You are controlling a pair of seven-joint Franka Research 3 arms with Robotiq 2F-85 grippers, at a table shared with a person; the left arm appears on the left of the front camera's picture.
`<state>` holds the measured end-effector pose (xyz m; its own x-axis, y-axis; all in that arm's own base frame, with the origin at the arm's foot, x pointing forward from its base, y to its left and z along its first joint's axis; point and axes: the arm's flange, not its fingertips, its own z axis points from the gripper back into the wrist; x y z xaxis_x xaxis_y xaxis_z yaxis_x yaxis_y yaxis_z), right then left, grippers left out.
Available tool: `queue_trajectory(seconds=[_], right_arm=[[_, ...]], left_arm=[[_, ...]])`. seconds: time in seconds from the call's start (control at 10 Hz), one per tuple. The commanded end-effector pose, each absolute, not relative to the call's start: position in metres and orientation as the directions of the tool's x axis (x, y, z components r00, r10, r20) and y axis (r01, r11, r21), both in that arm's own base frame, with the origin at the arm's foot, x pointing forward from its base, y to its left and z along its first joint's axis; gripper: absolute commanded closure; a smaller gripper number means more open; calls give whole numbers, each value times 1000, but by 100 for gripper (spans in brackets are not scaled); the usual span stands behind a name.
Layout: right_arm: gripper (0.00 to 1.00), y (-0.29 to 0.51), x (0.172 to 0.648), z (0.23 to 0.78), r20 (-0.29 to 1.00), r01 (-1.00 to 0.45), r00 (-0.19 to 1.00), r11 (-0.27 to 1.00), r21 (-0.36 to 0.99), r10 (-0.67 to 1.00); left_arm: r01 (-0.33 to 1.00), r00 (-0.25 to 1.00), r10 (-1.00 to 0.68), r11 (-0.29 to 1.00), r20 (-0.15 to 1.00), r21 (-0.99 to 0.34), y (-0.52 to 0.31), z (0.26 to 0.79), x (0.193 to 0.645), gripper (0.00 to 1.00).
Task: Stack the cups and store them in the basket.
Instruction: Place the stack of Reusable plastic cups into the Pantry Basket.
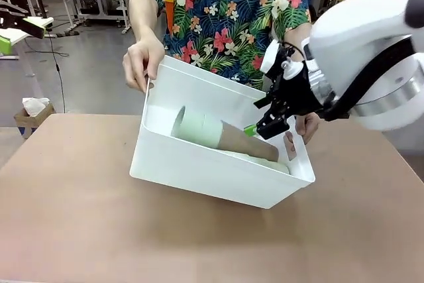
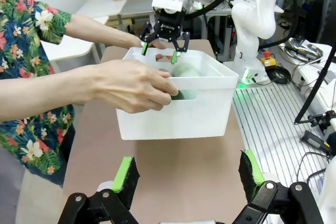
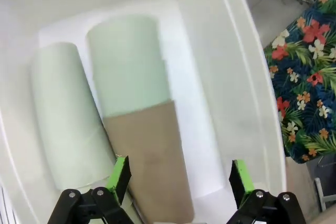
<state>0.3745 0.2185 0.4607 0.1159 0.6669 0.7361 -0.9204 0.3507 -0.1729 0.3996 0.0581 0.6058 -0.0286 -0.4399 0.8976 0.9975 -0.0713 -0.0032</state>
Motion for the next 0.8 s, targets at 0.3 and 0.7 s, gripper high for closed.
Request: queue_trajectory(seconds=[0.3, 0.7], right_arm=[[0, 131, 355, 532, 871, -953, 141, 303, -10, 471], [0, -2, 349, 549, 939, -967, 150, 242, 75, 311]], left_arm=[[997, -23, -436, -73, 899, -10, 57, 609, 398, 0], [997, -23, -436, -73, 899, -10, 57, 609, 398, 0]])
